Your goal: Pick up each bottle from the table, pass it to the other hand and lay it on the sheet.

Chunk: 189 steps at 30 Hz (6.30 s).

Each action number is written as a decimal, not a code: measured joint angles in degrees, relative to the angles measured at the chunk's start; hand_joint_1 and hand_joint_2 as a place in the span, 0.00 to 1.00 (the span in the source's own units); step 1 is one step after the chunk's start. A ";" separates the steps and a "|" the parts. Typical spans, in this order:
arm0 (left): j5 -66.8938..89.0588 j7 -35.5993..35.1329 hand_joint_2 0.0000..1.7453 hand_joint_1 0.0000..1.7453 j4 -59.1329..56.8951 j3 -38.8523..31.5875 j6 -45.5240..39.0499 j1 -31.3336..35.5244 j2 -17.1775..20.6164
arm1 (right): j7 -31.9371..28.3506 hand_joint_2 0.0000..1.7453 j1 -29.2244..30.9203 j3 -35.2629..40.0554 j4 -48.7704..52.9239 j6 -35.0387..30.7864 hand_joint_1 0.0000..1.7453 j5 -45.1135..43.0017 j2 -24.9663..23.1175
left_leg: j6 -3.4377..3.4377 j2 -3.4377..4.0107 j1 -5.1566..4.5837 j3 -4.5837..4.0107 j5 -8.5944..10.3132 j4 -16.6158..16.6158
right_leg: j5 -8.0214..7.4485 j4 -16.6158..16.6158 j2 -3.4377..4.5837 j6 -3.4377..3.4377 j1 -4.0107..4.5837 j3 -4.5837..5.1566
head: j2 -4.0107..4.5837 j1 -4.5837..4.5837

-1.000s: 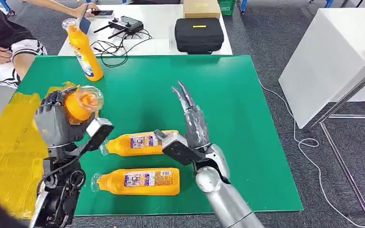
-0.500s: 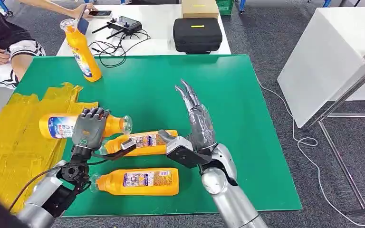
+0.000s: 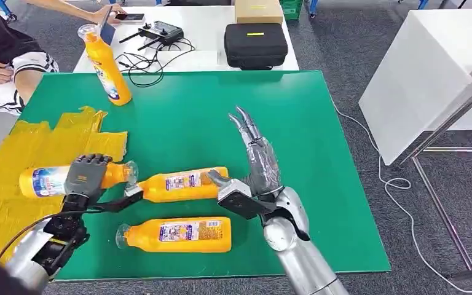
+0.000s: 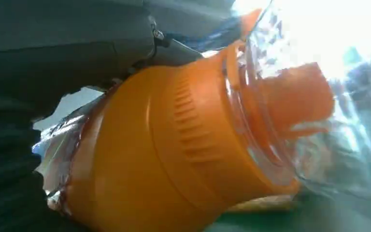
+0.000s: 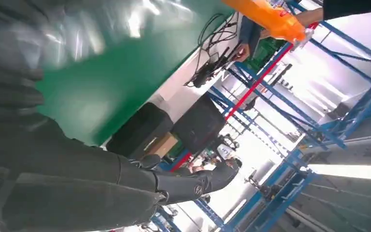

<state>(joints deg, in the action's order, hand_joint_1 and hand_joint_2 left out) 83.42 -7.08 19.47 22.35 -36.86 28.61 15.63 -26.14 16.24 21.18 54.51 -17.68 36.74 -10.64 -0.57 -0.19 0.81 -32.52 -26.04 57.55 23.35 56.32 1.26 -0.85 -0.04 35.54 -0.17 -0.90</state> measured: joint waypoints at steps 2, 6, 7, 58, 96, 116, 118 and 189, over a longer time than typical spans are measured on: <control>-2.60 -0.26 1.00 1.00 -0.35 -3.96 -2.55 -0.12 0.15 | 0.22 1.00 -0.59 -0.04 -0.04 -0.24 0.00 0.00 0.02 | 0.00 -0.01 0.01 -0.04 0.00 0.00 | 0.00 0.00 -0.01 0.00 0.01 0.03 | 0.00 0.00; -3.10 -0.43 1.00 1.00 -0.94 -8.19 -3.16 -0.24 0.37 | 0.22 1.00 -0.91 -0.04 -0.26 -0.50 0.00 0.00 0.02 | 0.00 -0.03 0.01 -0.09 0.00 0.00 | 0.01 0.00 -0.02 0.00 0.01 0.06 | 0.00 0.00; -3.10 -0.43 1.00 1.00 -1.05 -8.76 -3.16 -0.31 0.37 | 0.22 1.00 -0.94 -0.04 -0.33 -0.52 0.00 0.00 0.02 | 0.00 -0.02 0.01 -0.09 0.00 0.00 | 0.01 0.00 -0.02 0.00 0.01 0.06 | 0.00 0.02; -81.20 47.50 1.00 0.00 28.38 -27.16 60.82 -6.82 -13.68 | 10.36 1.00 11.74 3.22 -21.01 4.49 0.00 24.07 -2.47 | -0.01 -0.14 -0.01 -0.13 0.01 0.04 | -0.02 -0.01 -0.11 -0.01 -0.02 0.09 | 0.00 0.00; -84.19 47.45 1.00 0.00 57.05 -23.09 71.09 -12.82 -23.37 | 25.58 1.00 18.80 10.60 -36.81 23.17 0.00 29.14 -5.57 | 0.00 -0.11 -0.01 -0.13 0.02 0.03 | -0.02 -0.02 -0.12 -0.01 -0.02 0.06 | 0.00 -0.02; -85.19 47.45 1.00 0.00 70.05 -22.29 72.40 -21.12 -25.66 | 26.12 1.00 18.79 9.49 -39.30 26.51 0.04 26.93 -4.09 | 0.00 -0.09 -0.01 -0.11 0.01 0.03 | -0.01 -0.03 -0.12 -0.01 -0.02 0.06 | 0.00 0.00; -85.19 47.45 1.00 0.00 70.66 -22.31 72.38 -21.71 -25.79 | 26.10 1.00 18.70 9.49 -39.39 26.14 0.30 27.43 -4.09 | -0.01 -0.09 -0.01 -0.11 0.01 0.03 | -0.02 -0.03 -0.12 -0.01 -0.02 0.06 | 0.00 -0.02; -85.64 27.67 1.00 0.00 41.91 -17.72 58.82 -15.85 -25.49 | -13.40 1.00 5.82 -5.67 -12.85 -11.30 1.00 -12.85 -9.13 | -0.01 -0.09 -0.01 -0.08 0.00 0.03 | -0.01 -0.03 -0.10 -0.01 -0.02 0.04 | 0.00 -0.02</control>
<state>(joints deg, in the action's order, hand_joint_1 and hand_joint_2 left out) -2.22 20.59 61.38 4.63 21.96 12.76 -9.86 -39.54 22.06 15.51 41.66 -28.98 23.89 -19.78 -0.58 -0.29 0.80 -32.60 -26.03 57.58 23.33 56.29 1.15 -0.85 -0.06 35.58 -0.17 -0.92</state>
